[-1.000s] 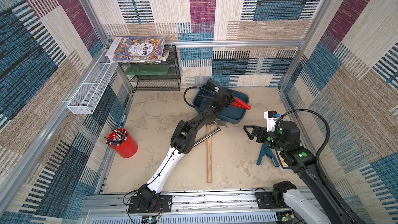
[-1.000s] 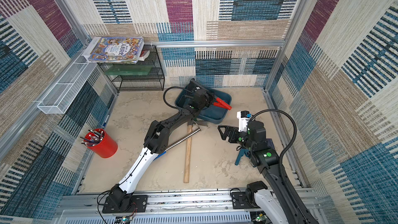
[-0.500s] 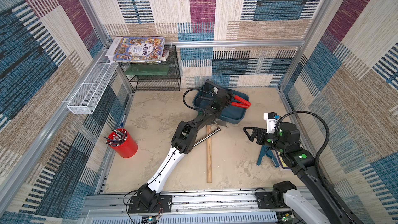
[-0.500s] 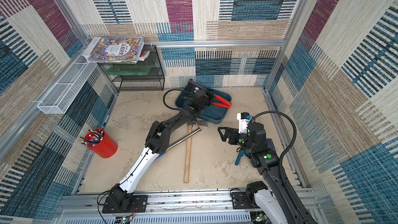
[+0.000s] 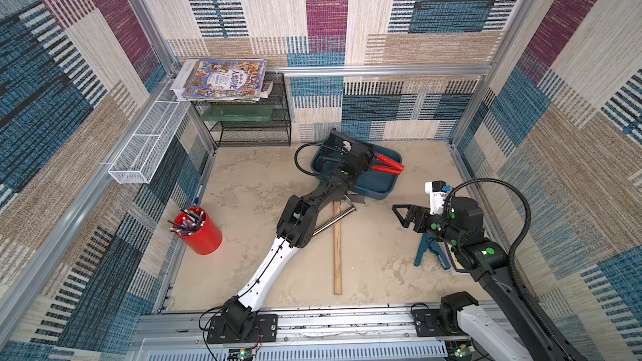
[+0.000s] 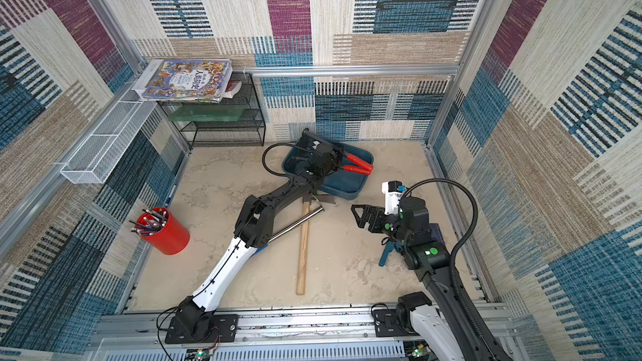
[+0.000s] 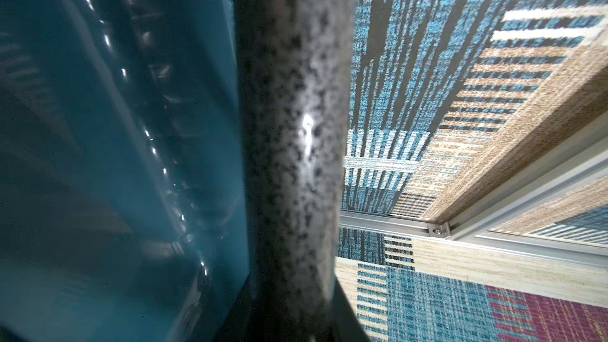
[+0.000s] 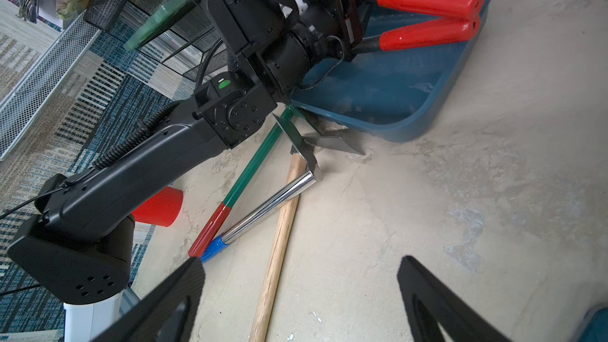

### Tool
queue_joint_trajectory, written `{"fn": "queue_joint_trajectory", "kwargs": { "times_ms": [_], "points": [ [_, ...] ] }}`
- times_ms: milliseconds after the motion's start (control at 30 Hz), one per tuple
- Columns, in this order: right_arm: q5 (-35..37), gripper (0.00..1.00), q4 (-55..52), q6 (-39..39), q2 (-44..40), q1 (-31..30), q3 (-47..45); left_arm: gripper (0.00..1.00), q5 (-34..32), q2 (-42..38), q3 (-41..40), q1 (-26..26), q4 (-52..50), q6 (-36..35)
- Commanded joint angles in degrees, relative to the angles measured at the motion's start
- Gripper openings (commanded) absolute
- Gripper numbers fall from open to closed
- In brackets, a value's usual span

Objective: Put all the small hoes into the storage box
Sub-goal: Place the hoe in the storage box.

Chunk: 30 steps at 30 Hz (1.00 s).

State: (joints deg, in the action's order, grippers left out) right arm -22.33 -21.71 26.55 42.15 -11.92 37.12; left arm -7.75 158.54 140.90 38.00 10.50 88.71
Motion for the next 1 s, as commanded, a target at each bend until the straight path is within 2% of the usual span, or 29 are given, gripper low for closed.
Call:
{"fn": "queue_joint_trajectory", "kwargs": {
  "times_ms": [0, 67, 267, 433, 567, 700, 867, 967],
  "points": [
    [-0.09, 0.96, 1.79, 0.09, 0.03, 0.01, 0.41, 0.19, -1.93, 0.07, 0.6, -0.13, -1.51, 1.62],
    [-0.03, 0.96, 1.79, 0.09, -0.03, 0.11, 0.42, 0.25, -1.84, 0.1, 0.66, -0.22, -1.86, 1.59],
    [-0.14, 0.96, 1.69, 0.05, 0.03, 0.06, 0.43, 0.29, -1.79, 0.26, 0.69, -0.46, -1.61, 2.69],
    [-0.11, 0.96, 1.6, 0.0, -0.23, 0.1, 0.15, 0.41, -1.83, 0.54, 1.21, -0.56, -1.01, 2.52],
    [-0.18, 0.96, 1.46, 0.11, -0.43, 0.12, -0.01, 0.43, -1.78, 0.7, 1.21, -0.73, -0.32, 2.52],
    [-0.09, 0.96, 1.42, 0.19, -0.45, 0.13, -0.03, 0.51, -1.37, 1.03, 1.35, -0.73, 1.22, 2.61],
    [-0.08, 0.96, 1.48, 0.25, -0.45, 0.09, 0.15, 0.57, 0.01, 0.81, 1.75, -0.73, 2.12, 2.49],
    [-0.17, 0.96, 1.58, 0.35, -0.43, 0.14, 0.15, 0.57, 1.04, 0.26, 1.47, -0.73, 2.51, 2.21]
  ]
}}
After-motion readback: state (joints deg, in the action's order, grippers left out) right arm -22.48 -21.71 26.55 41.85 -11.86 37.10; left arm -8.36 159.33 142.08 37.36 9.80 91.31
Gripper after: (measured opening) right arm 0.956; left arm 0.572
